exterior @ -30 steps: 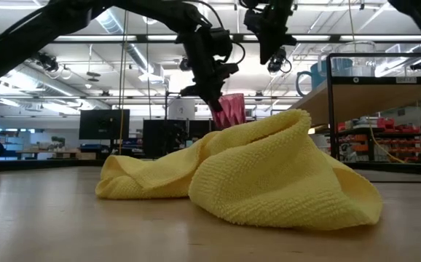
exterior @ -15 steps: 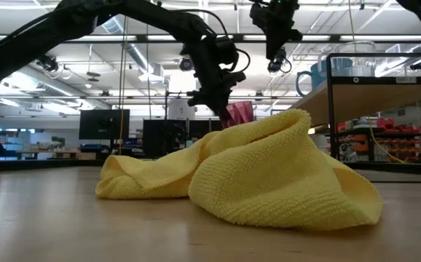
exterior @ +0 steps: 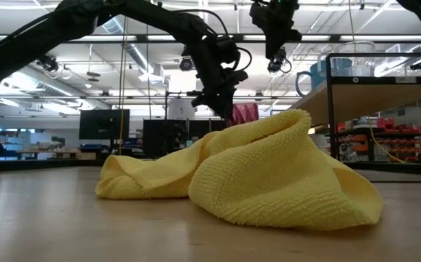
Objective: Stack small to large cups/mugs on shelf
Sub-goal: Put the red cup on the shelf
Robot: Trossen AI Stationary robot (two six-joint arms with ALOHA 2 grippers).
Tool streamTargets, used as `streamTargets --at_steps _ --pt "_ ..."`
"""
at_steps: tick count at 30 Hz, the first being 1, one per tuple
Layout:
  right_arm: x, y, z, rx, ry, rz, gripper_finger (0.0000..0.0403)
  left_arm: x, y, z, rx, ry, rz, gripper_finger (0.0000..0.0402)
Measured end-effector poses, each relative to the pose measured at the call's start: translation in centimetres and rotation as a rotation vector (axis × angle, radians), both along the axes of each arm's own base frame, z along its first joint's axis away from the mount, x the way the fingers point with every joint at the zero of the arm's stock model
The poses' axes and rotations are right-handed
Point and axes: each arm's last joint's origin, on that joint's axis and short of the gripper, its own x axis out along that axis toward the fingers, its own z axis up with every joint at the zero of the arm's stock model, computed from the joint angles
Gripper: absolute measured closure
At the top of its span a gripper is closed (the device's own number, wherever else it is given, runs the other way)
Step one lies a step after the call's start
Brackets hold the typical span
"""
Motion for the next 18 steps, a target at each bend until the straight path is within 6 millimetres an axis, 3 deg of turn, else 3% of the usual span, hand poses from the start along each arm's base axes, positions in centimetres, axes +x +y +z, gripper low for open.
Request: streamTargets --at_steps 9,18 --pt "-0.3 -0.4 0.0 -0.003 0.003 -0.007 0.0366 0.0 0.0 0.5 0.012 -0.015 -0.006 0.031" --pt "-0.4 -0.7 0.0 0.018 -0.01 -0.008 0.0366 0.1 -0.1 5.1 0.094 -0.155 -0.009 0.03"
